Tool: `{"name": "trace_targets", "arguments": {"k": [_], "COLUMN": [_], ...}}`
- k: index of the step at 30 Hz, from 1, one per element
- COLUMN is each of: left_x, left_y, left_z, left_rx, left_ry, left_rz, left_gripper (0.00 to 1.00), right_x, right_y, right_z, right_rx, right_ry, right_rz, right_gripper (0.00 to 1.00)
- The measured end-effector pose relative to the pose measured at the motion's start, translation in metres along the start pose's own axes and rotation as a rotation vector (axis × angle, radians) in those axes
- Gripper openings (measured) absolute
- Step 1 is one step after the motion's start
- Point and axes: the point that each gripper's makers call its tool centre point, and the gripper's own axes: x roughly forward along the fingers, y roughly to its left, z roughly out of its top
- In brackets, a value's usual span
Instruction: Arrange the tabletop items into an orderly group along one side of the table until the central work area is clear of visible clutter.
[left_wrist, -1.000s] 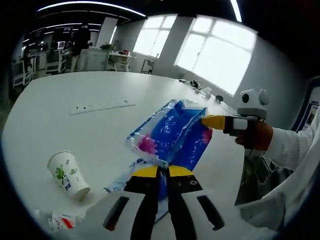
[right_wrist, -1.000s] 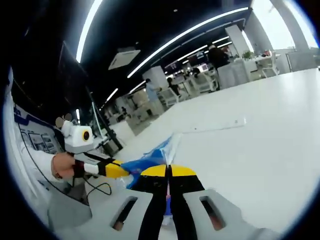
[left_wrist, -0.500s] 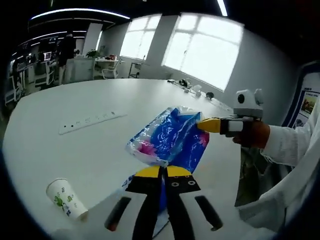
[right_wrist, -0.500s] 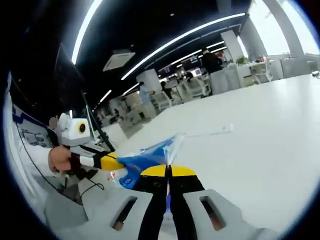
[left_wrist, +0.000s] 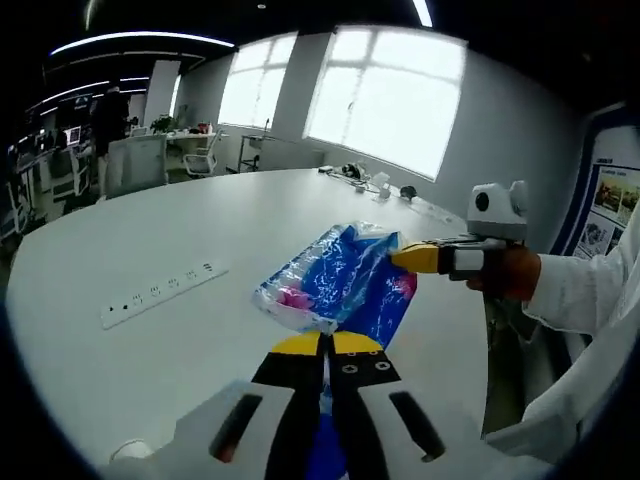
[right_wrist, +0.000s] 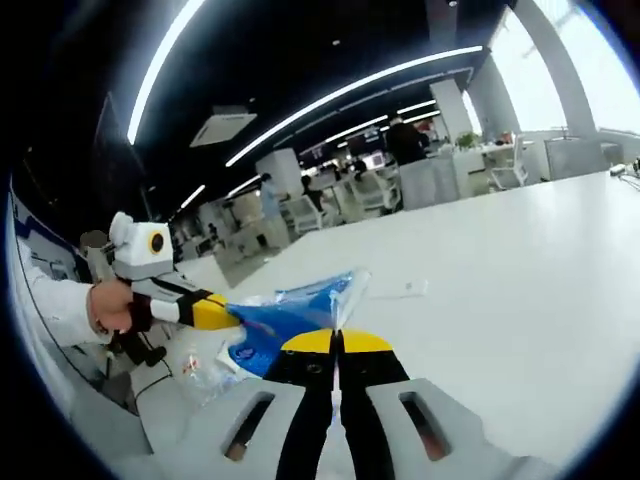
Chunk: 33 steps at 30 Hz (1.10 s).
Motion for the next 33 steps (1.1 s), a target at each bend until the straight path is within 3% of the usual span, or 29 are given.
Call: {"name": "trace_targets", "arguments": {"k": [13,21,33], "left_x": [0.061,0.102,0.141], "left_y": [0.011,0.017,0.025], "left_z": [-0.002,-0.020,-0.044], "left_rx": [-0.021,-0.023,-0.040], "left_ry": [0.013,0.061,0.107], "left_rz": [-0.023,-0.038,-0.030], "left_gripper": [0.00,0.00,0.00], "right_x": [0.015,0.021,0.029], "right_y": [-0.061,-0.100,-0.134], "right_z": [-0.012,-0.039,-0.066], "right_rx": [-0.023,0.003,0.025], "right_ry": [0.061,0.110,0.151], "right_rz": [-0.069,-0.103,-0.132], "right_gripper": [0.00,0.00,0.00]}}
